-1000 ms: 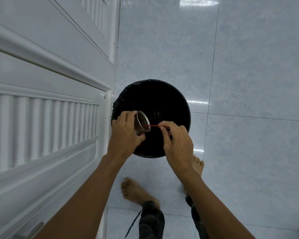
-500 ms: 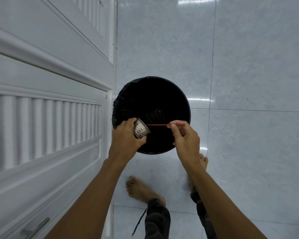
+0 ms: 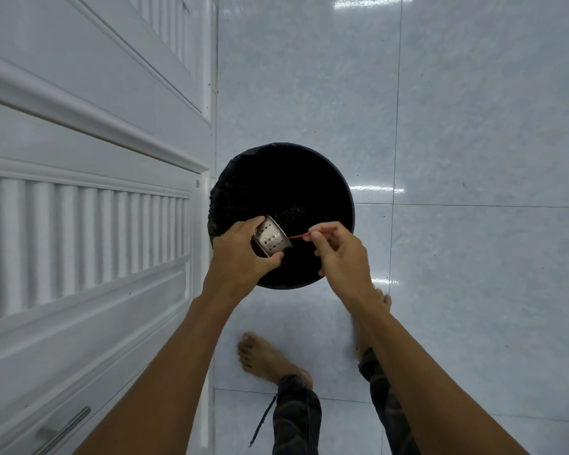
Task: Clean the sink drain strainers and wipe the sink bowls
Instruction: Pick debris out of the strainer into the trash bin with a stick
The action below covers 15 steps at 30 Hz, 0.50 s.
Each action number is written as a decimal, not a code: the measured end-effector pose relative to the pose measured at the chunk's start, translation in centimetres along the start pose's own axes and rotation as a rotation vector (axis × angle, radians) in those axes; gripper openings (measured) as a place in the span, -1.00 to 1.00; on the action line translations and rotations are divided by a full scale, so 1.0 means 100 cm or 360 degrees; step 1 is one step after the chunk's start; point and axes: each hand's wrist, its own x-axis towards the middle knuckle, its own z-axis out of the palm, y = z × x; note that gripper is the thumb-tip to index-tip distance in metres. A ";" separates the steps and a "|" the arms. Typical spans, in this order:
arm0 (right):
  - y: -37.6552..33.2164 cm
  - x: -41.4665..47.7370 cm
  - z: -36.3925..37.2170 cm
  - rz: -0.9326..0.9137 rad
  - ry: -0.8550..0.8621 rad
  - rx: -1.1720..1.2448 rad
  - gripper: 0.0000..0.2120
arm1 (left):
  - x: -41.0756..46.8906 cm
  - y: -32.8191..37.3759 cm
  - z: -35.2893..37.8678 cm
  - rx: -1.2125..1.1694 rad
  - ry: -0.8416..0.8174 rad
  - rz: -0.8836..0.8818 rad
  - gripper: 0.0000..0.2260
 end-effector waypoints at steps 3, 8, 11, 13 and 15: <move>-0.005 0.006 -0.009 0.0067 0.0243 0.0060 -0.87 | -0.001 0.000 -0.003 -0.0104 0.0056 0.0028 -0.31; -0.020 -0.003 -0.003 -0.0070 -0.0032 0.0230 -0.94 | -0.001 -0.004 -0.003 -0.0144 0.0081 0.0157 -0.34; -0.021 -0.009 -0.003 -0.0155 -0.0117 0.0063 -0.91 | -0.003 -0.008 -0.005 -0.0202 0.0161 0.0211 -0.37; -0.018 -0.010 -0.009 -0.0208 -0.0075 -0.0140 -0.88 | -0.006 -0.011 -0.007 -0.0207 0.0195 0.0229 -0.37; -0.019 -0.010 -0.012 -0.0270 0.0033 -0.0338 -0.84 | -0.009 -0.015 -0.009 -0.0180 0.0168 0.0262 -0.37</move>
